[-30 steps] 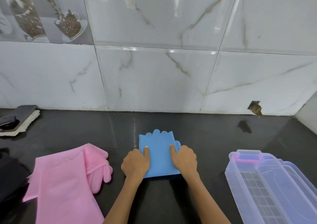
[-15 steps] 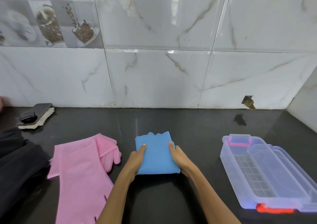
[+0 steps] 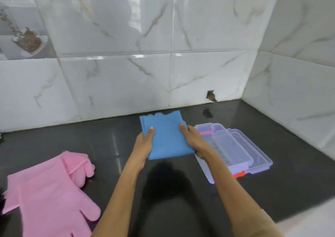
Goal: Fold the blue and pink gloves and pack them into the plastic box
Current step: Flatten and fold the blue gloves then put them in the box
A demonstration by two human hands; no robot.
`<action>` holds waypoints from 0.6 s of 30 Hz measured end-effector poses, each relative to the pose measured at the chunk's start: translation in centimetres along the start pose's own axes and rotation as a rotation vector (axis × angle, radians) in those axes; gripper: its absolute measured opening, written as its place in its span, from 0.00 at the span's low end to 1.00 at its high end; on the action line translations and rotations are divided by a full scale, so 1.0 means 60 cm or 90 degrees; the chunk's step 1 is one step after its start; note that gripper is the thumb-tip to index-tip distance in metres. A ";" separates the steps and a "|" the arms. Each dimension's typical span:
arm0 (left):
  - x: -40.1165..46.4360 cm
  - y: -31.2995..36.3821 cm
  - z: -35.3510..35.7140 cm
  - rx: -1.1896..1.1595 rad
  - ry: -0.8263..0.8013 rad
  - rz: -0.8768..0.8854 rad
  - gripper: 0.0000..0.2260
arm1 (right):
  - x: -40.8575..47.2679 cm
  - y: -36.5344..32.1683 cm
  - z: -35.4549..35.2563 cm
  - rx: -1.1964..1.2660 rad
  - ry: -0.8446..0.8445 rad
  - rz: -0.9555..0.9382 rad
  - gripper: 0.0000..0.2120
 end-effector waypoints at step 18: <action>-0.010 -0.033 0.251 0.487 -0.113 0.114 0.23 | -0.009 0.058 -0.268 -0.268 0.156 0.031 0.25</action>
Point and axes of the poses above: each hand's wrist, its own x-axis towards the middle knuckle, its own z-axis out of the palm, y = z × x, the point moved 3 cm from there along x, towards the middle knuckle, and after that the axes turned 7 degrees about y, right-handed, at the moved point
